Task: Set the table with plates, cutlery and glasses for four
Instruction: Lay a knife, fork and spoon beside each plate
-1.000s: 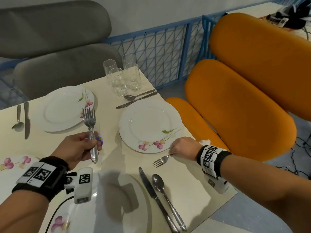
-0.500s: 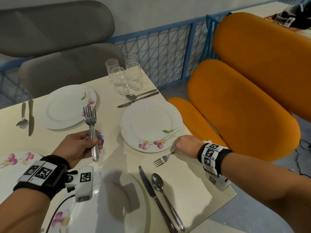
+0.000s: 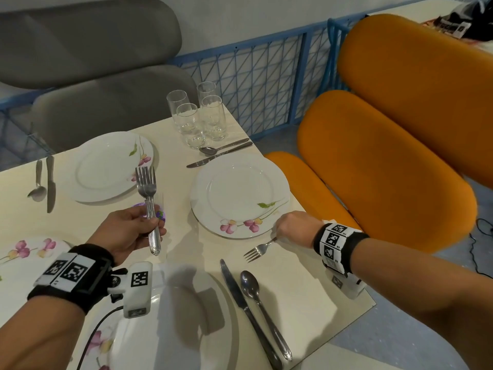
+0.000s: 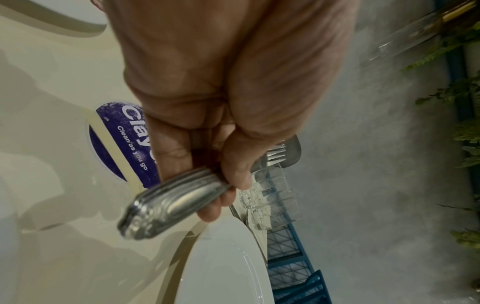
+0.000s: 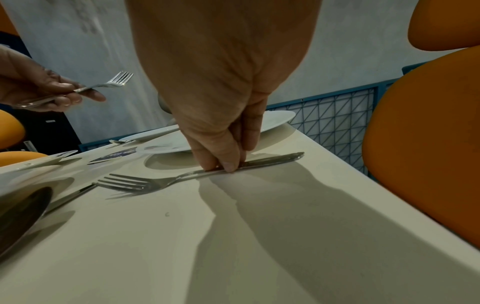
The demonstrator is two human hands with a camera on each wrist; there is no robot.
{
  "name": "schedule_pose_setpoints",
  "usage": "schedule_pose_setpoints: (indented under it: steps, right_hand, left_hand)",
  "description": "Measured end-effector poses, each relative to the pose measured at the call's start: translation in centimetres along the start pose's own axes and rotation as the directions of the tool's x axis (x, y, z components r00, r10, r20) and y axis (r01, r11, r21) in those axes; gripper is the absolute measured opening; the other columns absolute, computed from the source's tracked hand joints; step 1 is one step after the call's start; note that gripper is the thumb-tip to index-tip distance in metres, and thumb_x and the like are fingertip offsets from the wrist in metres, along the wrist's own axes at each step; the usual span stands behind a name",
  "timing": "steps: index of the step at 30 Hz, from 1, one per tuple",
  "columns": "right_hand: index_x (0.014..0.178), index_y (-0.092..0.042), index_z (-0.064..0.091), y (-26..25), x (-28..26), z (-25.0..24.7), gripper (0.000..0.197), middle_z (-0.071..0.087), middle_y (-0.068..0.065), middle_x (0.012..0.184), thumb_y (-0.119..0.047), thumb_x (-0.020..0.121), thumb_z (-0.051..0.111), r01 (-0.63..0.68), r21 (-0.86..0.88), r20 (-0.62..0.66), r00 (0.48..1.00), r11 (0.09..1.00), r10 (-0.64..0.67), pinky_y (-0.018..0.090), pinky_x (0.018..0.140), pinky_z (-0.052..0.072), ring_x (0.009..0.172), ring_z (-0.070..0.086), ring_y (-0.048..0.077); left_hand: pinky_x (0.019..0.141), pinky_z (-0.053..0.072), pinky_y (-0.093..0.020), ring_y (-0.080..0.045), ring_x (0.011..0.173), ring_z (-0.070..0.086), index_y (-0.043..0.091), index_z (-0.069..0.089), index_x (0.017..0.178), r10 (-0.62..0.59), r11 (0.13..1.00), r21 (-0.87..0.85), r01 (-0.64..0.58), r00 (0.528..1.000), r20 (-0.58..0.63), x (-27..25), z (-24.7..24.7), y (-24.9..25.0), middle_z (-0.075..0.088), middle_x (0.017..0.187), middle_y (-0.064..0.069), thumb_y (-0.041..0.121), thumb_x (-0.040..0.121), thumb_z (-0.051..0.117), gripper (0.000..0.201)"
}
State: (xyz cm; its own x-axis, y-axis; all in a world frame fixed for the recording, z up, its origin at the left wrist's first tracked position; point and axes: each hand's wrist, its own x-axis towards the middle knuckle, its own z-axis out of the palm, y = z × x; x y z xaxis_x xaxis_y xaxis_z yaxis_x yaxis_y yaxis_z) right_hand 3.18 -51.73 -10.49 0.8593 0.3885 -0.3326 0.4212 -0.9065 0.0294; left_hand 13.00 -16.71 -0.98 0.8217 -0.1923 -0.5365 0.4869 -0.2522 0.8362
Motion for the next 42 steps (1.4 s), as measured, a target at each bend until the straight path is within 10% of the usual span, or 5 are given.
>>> schedule_pose_setpoints:
  steps: [18, 22, 25, 30, 42]
  right_hand:
    - [0.099, -0.013, 0.074, -4.6, -0.2, -4.9, 0.019, 0.069, 0.005, 0.090, -0.018, 0.094, 0.056, -0.005, 0.322, -0.187, 0.980, 0.947, 0.069, 0.030, 0.079, 0.053, 0.088, 0.066, 0.022]
    - [0.104, -0.012, 0.075, -9.1, 0.7, -7.7, 0.020, 0.074, 0.001, 0.098, -0.022, 0.090, 0.064, -0.004, 0.696, -0.181, 0.966, 0.718, 0.182, 0.014, 0.084, 0.042, 0.093, 0.066, 0.012]
    - [0.099, -0.005, 0.074, -12.0, 1.8, -8.7, 0.017, 0.070, 0.002, 0.077, -0.017, 0.089, 0.066, -0.060, 0.928, -0.060, 0.951, 0.369, 0.305, 0.026, 0.072, 0.055, 0.069, 0.064, 0.011]
    - [0.090, 0.000, 0.072, -16.7, 4.1, -9.8, 0.011, 0.065, 0.009, 0.067, -0.010, 0.087, 0.069, -0.040, 0.997, 0.061, 0.939, -0.070, 0.338, 0.021, 0.055, 0.050, 0.059, 0.059, 0.013]
    - [0.079, 0.001, 0.063, -31.5, 9.1, -12.4, 0.008, 0.060, 0.013, 0.063, 0.001, 0.086, 0.066, -0.203, 0.961, 0.228, 0.966, -0.186, 0.125, 0.021, 0.049, 0.051, 0.046, 0.058, 0.013]
  left_hand:
    - [0.068, 0.060, -0.032, -0.021, 0.070, 0.072, 0.000, 0.061, 0.102, -0.039, 0.999, -0.016, 0.040, 0.997, 0.061, -2.8, 3.0, -1.6, 0.067, 0.087, -0.017, -0.005, 0.090, 0.055, 0.014]
    - [0.066, 0.061, -0.031, -0.024, 0.071, 0.072, -0.003, 0.061, 0.100, -0.048, 0.998, -0.036, 0.053, 0.991, 0.123, -4.2, 4.7, -2.6, 0.065, 0.085, -0.017, -0.006, 0.089, 0.058, 0.012]
    - [0.075, 0.060, -0.041, -0.028, 0.073, 0.071, -0.004, 0.061, 0.099, -0.038, 0.998, -0.049, 0.047, 0.987, 0.157, -5.2, 5.1, -3.3, 0.064, 0.081, -0.017, -0.007, 0.088, 0.059, 0.012]
    - [0.082, 0.057, -0.048, -0.032, 0.079, 0.071, -0.004, 0.065, 0.098, 0.017, 1.000, -0.004, -0.017, 0.989, 0.147, -7.0, 2.6, -4.2, 0.069, 0.082, -0.019, -0.006, 0.085, 0.064, 0.014]
    - [0.083, 0.056, -0.047, -0.035, 0.083, 0.070, -0.005, 0.068, 0.097, -0.044, 0.999, -0.024, 0.043, 0.998, -0.040, -13.4, -11.3, -10.8, 0.069, 0.094, -0.029, -0.001, 0.081, 0.070, 0.017]
